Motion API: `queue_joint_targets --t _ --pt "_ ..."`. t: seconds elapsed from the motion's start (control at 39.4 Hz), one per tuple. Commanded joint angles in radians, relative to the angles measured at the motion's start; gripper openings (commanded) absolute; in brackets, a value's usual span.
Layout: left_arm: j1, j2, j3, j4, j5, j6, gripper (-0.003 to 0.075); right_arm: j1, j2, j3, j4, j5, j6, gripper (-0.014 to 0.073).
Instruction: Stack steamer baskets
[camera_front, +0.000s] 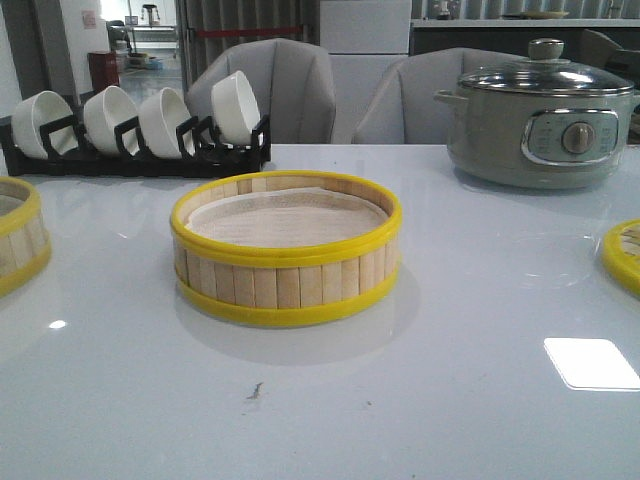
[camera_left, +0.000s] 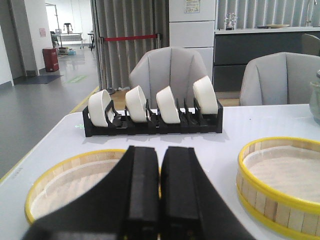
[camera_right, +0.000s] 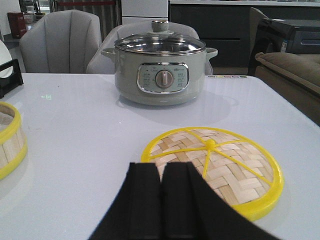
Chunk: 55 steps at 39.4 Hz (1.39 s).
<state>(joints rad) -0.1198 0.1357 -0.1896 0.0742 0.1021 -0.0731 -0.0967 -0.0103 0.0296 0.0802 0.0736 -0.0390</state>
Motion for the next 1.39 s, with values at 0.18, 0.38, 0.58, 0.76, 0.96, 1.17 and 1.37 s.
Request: queue_joint_targets --t 0.18,0.38,0.58,0.76,0.96,1.17,1.37 --pt "-0.007 0.419 -0.621 0.075 0.342 0.002 0.0094 -0.006 -0.022 -0.015 -0.007 -0.084 -0.007 0.0021" --pt "-0.007 0.642 -0.894 0.102 0.576 0.002 0.0094 -0.006 -0.022 -0.015 -0.007 -0.084 -0.007 0.0021" --pt "-0.007 0.753 -0.937 0.075 0.646 0.002 0.0094 -0.006 -0.022 -0.015 -0.007 -0.084 -0.007 0.0021" --pt "-0.007 0.79 -0.937 0.056 0.709 0.003 0.0094 -0.006 -0.022 -0.015 -0.007 -0.084 -0.007 0.0021" --pt "-0.007 0.792 -0.937 0.049 0.699 0.03 0.0094 -0.006 -0.022 -0.015 -0.007 -0.084 -0.007 0.0021" --pt "-0.007 0.792 -0.937 0.053 0.678 0.03 0.0094 -0.006 -0.022 -0.015 -0.007 -0.084 -0.007 0.0021" --pt "-0.007 0.792 -0.937 0.058 0.665 0.03 0.0094 -0.006 -0.022 -0.015 -0.007 -0.084 -0.007 0.0021"
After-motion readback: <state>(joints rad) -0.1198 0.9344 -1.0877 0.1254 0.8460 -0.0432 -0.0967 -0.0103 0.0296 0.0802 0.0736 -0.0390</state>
